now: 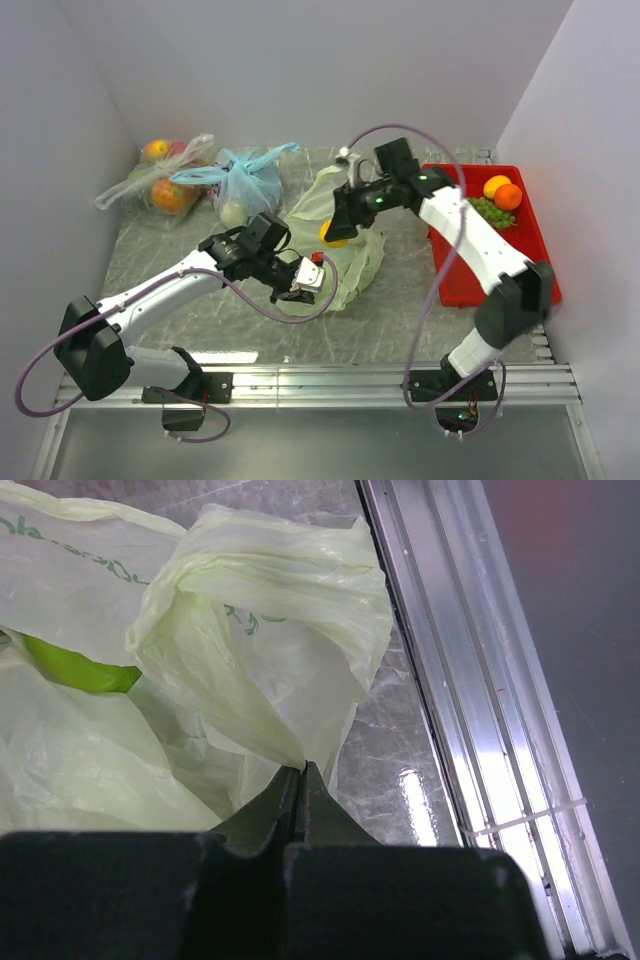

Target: Place the fake fruits into the plastic bag and tie a complex knot

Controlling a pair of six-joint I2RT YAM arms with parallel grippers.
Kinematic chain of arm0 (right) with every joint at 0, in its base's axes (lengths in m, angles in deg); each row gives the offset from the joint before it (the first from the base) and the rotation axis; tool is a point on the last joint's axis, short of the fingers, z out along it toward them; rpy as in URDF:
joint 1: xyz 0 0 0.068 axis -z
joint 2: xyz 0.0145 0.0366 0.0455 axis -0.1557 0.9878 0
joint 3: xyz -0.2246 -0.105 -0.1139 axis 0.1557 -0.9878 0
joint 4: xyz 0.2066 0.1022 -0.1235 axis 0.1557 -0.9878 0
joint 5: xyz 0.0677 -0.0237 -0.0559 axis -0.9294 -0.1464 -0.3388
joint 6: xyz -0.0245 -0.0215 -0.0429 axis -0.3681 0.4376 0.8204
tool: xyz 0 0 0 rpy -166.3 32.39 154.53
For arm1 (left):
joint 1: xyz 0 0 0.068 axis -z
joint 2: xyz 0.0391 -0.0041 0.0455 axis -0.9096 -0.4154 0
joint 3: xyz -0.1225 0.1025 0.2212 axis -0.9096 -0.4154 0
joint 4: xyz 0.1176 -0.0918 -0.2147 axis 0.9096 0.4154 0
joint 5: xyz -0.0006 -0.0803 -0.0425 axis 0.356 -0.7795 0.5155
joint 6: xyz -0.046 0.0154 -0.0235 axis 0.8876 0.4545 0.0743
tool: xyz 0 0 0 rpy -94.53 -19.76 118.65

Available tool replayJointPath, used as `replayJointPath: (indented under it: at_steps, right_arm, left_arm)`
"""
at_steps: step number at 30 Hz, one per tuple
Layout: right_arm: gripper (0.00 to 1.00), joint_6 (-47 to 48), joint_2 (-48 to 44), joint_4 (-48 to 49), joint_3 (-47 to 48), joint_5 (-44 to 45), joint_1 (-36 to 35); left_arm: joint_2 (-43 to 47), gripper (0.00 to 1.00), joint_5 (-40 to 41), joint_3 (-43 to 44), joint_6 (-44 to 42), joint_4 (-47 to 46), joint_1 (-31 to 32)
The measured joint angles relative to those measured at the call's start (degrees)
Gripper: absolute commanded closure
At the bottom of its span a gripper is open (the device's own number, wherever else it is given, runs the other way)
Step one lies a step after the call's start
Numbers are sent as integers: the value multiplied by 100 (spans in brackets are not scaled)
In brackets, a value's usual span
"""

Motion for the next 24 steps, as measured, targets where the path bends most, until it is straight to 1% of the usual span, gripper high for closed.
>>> replayJointPath:
  at_steps: [1, 3, 4, 6, 7, 10, 13, 14, 15, 17, 19, 21, 24]
  right_arm:
    - [34, 20, 254, 7, 9, 125, -101]
    - [23, 39, 601, -33, -2, 407, -208]
    - [8, 48, 697, -52, -7, 542, -236]
    - [7, 74, 737, -103, -9, 730, -262]
    - [5, 96, 702, -111, 0, 769, -262]
    - [4, 109, 522, -225, 166, 852, -260]
    - [3, 160, 160, -275, 280, 765, -151]
    - [3, 175, -26, -297, 280, 638, 4]
    - [3, 173, -225, -302, 280, 498, 254]
    - [3, 155, -538, -295, 321, 382, 1001]
    - [3, 225, -616, -321, 560, 520, 2046]
    - [6, 411, -363, -382, 957, 868, 2883]
    - [5, 691, 286, -457, 1515, 1405, 3615]
  left_arm:
    - [4, 100, 0, 0, 2, -2, 0]
    - [22, 100, 2, 0, 4, -2, 0]
    - [33, 100, 2, 0, 9, -7, 0]
    - [55, 100, 4, -7, 33, -22, 0]
    - [63, 100, 4, -11, 46, -31, 0]
    - [72, 100, 4, -13, 55, -44, 0]
    - [72, 100, 9, -15, 55, -44, 0]
    - [72, 100, 11, -17, 55, -46, 0]
    - [72, 100, 13, -17, 59, -46, 0]
    - [74, 100, 15, -17, 63, -46, 0]
    - [85, 100, 17, -37, 66, -50, 0]
    - [111, 100, 22, -72, 68, -55, 0]
    - [149, 100, 24, -109, 98, -46, 0]
